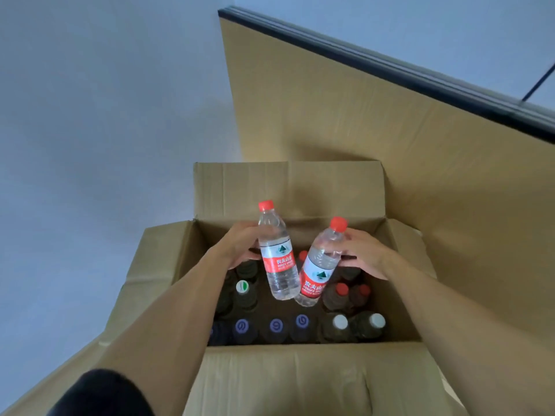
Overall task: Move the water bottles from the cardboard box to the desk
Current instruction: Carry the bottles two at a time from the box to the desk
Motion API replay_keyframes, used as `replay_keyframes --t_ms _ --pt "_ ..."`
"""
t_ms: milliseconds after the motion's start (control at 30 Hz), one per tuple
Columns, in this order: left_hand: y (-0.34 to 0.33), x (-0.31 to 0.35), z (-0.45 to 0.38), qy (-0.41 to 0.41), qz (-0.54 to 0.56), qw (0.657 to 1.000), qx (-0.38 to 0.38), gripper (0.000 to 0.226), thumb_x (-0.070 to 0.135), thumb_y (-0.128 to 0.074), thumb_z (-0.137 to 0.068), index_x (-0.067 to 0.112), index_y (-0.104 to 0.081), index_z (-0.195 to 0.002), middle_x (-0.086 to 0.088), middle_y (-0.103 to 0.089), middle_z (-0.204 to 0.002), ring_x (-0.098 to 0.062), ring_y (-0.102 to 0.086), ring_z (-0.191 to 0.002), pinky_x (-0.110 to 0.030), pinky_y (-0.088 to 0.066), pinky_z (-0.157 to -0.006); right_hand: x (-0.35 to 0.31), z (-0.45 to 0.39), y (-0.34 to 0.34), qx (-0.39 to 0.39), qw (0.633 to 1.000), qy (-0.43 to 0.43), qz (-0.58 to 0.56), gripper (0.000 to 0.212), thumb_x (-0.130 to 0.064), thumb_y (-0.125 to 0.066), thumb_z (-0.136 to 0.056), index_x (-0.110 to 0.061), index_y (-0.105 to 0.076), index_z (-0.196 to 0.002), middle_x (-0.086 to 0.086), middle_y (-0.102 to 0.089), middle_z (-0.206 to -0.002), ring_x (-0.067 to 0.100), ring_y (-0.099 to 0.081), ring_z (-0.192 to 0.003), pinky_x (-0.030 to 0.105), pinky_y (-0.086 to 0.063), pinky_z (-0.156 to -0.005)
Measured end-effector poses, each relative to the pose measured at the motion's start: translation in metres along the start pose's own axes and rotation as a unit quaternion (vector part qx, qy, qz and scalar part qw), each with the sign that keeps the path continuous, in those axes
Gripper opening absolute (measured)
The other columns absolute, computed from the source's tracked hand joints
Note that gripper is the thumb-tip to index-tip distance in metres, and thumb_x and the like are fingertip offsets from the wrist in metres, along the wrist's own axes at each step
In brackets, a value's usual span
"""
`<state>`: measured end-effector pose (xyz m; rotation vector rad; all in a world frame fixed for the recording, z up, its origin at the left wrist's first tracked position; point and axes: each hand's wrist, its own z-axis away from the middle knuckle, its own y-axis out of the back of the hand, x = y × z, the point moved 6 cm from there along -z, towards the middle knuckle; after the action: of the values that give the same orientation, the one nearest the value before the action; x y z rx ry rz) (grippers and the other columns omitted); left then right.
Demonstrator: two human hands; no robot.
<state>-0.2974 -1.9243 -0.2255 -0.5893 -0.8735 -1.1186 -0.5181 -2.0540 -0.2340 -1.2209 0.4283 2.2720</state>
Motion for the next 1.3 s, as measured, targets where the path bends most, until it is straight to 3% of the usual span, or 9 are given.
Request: replay_keyframes --t_ms 167,300,400,633,733,833,1067,1167,1300 --pt "-0.003 0.001 0.004 0.002 0.148 0.988 0.035 0.032 0.022 -0.065 -0.091 0.006 -0.067 -0.118 -0.021 -0.069 -0.118 -0.036 -0.067 -0.108 -0.053 -0.055 -0.091 -0.02 -0.002 -0.005 0.003 0.997 0.036 -0.071 0.032 -0.036 -0.083 -0.07 -0.029 -0.075 -0.1 -0.002 -0.075 -0.113 0.016 -0.067 -0.111 0.043 -0.054 -0.089" --pt "-0.009 0.002 0.008 0.012 0.208 0.977 0.052 0.037 0.032 -0.067 -0.093 0.009 -0.063 -0.122 -0.019 -0.07 -0.118 -0.034 -0.067 -0.109 -0.055 -0.055 -0.094 -0.025 -0.004 -0.008 0.044 0.988 0.029 -0.147 0.044 -0.042 -0.077 -0.073 -0.019 -0.073 -0.11 0.007 -0.074 -0.112 0.021 -0.068 -0.107 0.041 -0.056 -0.082" --pt "-0.013 0.0 0.01 0.021 0.199 0.979 0.038 0.04 0.044 -0.066 -0.093 0.013 -0.066 -0.118 -0.014 -0.076 -0.107 -0.029 -0.071 -0.099 -0.046 -0.059 -0.082 -0.027 -0.003 -0.016 0.057 0.981 0.008 -0.183 0.064 -0.054 -0.073 -0.074 -0.011 -0.07 -0.122 0.011 -0.072 -0.115 0.026 -0.067 -0.107 0.044 -0.054 -0.094" --pt "-0.021 -0.006 0.018 0.043 0.201 0.978 -0.026 0.053 0.058 -0.062 -0.092 0.017 -0.066 -0.125 -0.011 -0.077 -0.107 -0.025 -0.076 -0.091 -0.049 -0.059 -0.084 -0.028 0.001 -0.036 0.014 0.981 -0.01 -0.193 0.067 -0.071 -0.048 -0.091 -0.02 -0.061 -0.132 0.013 -0.068 -0.127 0.032 -0.062 -0.122 0.049 -0.043 -0.111" --pt "-0.023 -0.007 0.022 0.054 0.213 0.975 -0.038 0.056 0.059 -0.063 -0.092 0.016 -0.066 -0.126 -0.013 -0.076 -0.104 -0.027 -0.075 -0.087 -0.05 -0.06 -0.083 -0.03 0.003 -0.043 0.009 0.98 -0.012 -0.198 0.07 -0.074 -0.047 -0.088 -0.023 -0.059 -0.135 0.011 -0.068 -0.129 0.031 -0.061 -0.123 0.048 -0.045 -0.108" --pt "-0.024 -0.006 0.026 0.068 0.231 0.969 -0.048 0.061 0.059 -0.061 -0.092 0.011 -0.063 -0.128 -0.018 -0.073 -0.108 -0.034 -0.07 -0.099 -0.056 -0.054 -0.096 -0.035 0.005 -0.05 0.006 0.98 -0.013 -0.198 0.071 -0.075 -0.048 -0.086 -0.023 -0.06 -0.133 0.01 -0.069 -0.128 0.027 -0.065 -0.119 0.042 -0.052 -0.097" --pt "-0.026 0.01 0.039 0.035 0.175 0.979 -0.099 0.06 0.05 -0.071 -0.09 0.008 -0.06 -0.131 -0.017 -0.072 -0.108 -0.034 -0.069 -0.096 -0.053 -0.052 -0.101 -0.046 0.012 -0.067 -0.035 0.983 -0.009 -0.181 0.06 -0.051 -0.061 -0.093 -0.013 -0.053 -0.139 0.018 -0.067 -0.13 0.03 -0.07 -0.109 0.039 -0.058 -0.083" --pt "-0.02 0.012 0.042 0.011 0.14 0.986 -0.089 0.052 0.038 -0.075 -0.089 0.009 -0.061 -0.13 -0.018 -0.073 -0.115 -0.034 -0.072 -0.102 -0.051 -0.056 -0.097 -0.048 0.013 -0.071 -0.026 0.986 0.008 -0.165 0.053 -0.028 -0.062 -0.097 -0.005 -0.047 -0.143 0.023 -0.064 -0.128 0.03 -0.068 -0.101 0.042 -0.058 -0.086" --pt "-0.011 0.012 0.044 -0.015 0.131 0.99 -0.055 0.054 0.04 -0.078 -0.085 0.014 -0.06 -0.128 -0.015 -0.074 -0.111 -0.031 -0.074 -0.1 -0.045 -0.06 -0.088 -0.048 0.015 -0.071 0.015 0.986 0.01 -0.164 0.05 -0.029 -0.066 -0.095 -0.001 -0.056 -0.135 0.022 -0.068 -0.124 0.033 -0.067 -0.105 0.048 -0.053 -0.098"
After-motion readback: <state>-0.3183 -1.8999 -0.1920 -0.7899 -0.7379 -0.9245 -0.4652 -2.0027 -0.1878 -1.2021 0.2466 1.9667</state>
